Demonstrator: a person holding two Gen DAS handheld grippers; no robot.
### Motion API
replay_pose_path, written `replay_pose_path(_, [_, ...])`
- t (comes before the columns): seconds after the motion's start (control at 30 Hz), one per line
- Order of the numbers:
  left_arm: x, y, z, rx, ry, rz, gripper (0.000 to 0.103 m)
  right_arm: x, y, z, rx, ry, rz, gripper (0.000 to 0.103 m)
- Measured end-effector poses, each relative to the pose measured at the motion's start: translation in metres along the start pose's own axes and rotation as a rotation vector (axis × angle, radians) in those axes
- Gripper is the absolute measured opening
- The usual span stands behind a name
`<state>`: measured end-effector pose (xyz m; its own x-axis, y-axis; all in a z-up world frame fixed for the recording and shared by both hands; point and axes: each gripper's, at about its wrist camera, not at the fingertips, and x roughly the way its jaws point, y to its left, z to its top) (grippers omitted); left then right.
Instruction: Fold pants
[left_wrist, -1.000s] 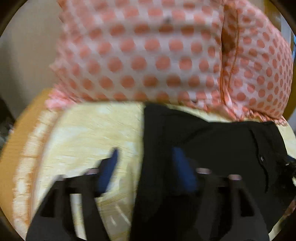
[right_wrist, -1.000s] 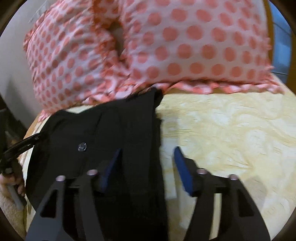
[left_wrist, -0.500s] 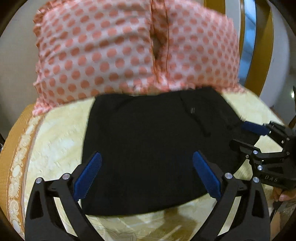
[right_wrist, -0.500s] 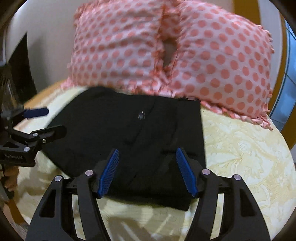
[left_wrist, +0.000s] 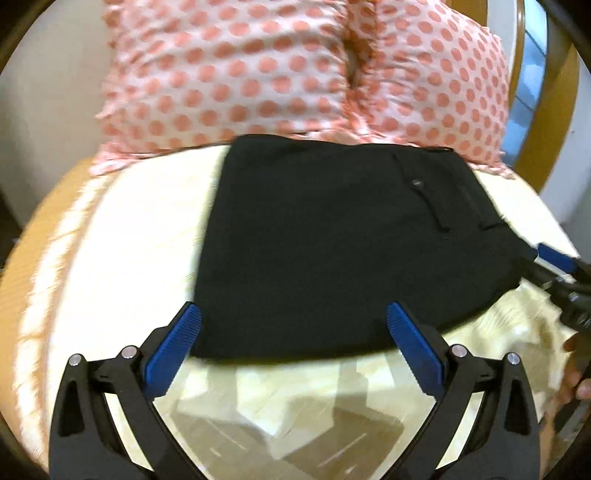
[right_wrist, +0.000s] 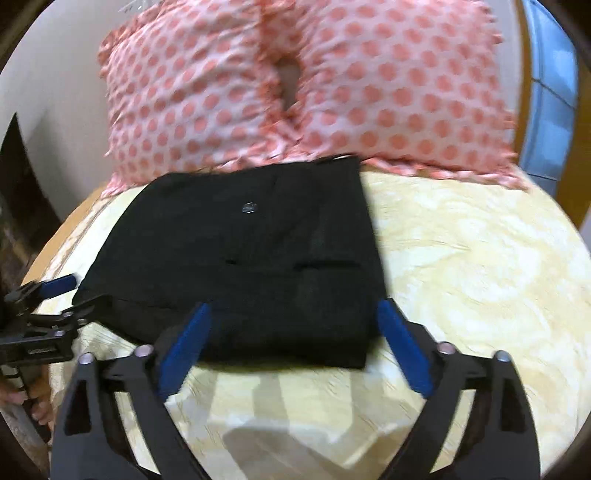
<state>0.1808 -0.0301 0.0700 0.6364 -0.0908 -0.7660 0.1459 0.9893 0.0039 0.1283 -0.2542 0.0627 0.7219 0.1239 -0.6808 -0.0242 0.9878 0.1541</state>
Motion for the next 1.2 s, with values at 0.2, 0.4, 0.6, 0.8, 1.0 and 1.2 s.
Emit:
replay_pose_path(0.2, [-0.026, 0.013, -0.044, -0.033, 0.017, 0.079, 0.101, -0.020, 0.013, -0.041, -0.009, 0.015, 0.011, 0.096])
replay_pose_path(0.4, [-0.046, 0.010, -0.075, -0.041, -0.044, 0.081, 0.101, -0.027, 0.034, -0.065, -0.048, -0.009, 0.002, 0.096])
replay_pose_path(0.6, [-0.043, -0.001, -0.088, 0.005, -0.044, 0.106, 0.101, -0.023, 0.049, -0.079, -0.081, 0.010, -0.013, 0.096])
replay_pose_path(0.8, [-0.037, 0.005, -0.093, -0.044, -0.029, 0.077, 0.101, -0.017, 0.049, -0.084, -0.051, 0.031, -0.045, 0.096])
replay_pose_path(1.0, [-0.038, 0.003, -0.095, -0.051, -0.047, 0.089, 0.101, -0.013, 0.052, -0.086, -0.055, 0.036, -0.084, 0.102])
replay_pose_path(1.2, [-0.039, 0.001, -0.098, -0.063, -0.061, 0.099, 0.101, -0.013, 0.051, -0.088, -0.045, 0.026, -0.094, 0.102])
